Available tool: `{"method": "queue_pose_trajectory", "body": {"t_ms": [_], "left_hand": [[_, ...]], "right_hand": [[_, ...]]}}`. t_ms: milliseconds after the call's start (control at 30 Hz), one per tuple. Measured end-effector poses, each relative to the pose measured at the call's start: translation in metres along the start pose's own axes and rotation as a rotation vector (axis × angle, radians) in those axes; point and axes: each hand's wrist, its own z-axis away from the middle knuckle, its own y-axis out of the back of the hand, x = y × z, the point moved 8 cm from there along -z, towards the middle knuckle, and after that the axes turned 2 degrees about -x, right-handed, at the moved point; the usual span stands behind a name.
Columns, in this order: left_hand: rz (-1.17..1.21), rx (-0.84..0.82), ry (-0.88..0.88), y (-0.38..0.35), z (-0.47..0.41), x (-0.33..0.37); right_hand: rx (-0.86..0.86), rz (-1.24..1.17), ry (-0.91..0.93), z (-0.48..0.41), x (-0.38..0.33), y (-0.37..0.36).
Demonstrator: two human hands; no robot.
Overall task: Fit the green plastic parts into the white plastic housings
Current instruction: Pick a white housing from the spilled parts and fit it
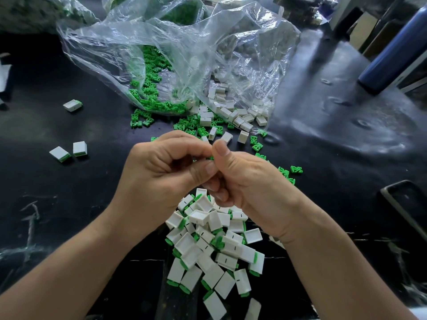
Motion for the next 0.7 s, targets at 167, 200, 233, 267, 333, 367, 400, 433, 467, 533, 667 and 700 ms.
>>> {"method": "queue_pose_trajectory", "body": {"t_ms": [167, 200, 233, 267, 333, 367, 400, 433, 467, 533, 667, 700], "left_hand": [[-0.031, -0.027, -0.008, -0.0039, 0.0004, 0.0042], [-0.031, -0.035, -0.013, -0.0049, 0.0003, 0.0046], [-0.034, -0.043, -0.021, -0.0063, 0.0001, 0.0063], [-0.041, -0.037, -0.028, -0.0063, 0.0003, 0.0072], [-0.029, -0.024, -0.011, -0.0059, -0.0007, 0.0063], [-0.017, -0.013, 0.003, -0.0048, -0.0007, 0.0049], [-0.011, -0.009, 0.013, -0.0041, -0.0004, 0.0029], [-0.01, -0.013, 0.02, -0.004, -0.0003, 0.0024], [-0.016, -0.019, 0.021, -0.0042, 0.0, 0.0024], [-0.023, -0.02, 0.024, -0.005, 0.0008, 0.003], [0.003, -0.001, 0.053, -0.0052, -0.0008, 0.0036], [0.001, -0.001, 0.058, -0.0053, -0.001, 0.0041]], "right_hand": [[-0.011, 0.01, -0.02, -0.0005, 0.0027, -0.0004], [-0.015, 0.009, -0.026, -0.0011, 0.0034, -0.0007], [-0.015, 0.005, -0.03, -0.0012, 0.004, -0.0007], [-0.011, 0.002, -0.028, -0.0016, 0.0046, -0.0009], [0.003, -0.006, -0.009, -0.0019, 0.0034, -0.0025], [0.009, -0.007, -0.005, -0.0019, 0.0027, -0.0031], [0.011, -0.005, -0.005, -0.0019, 0.0032, -0.0034], [0.009, 0.003, -0.009, -0.0021, 0.0043, -0.0031], [0.006, 0.013, -0.011, -0.0022, 0.0052, -0.0029], [0.006, 0.037, 0.001, -0.0025, 0.0052, -0.0032], [0.029, 0.009, -0.043, -0.0041, 0.0083, 0.001], [0.007, -0.006, -0.061, -0.0046, 0.0095, 0.0002]]}}
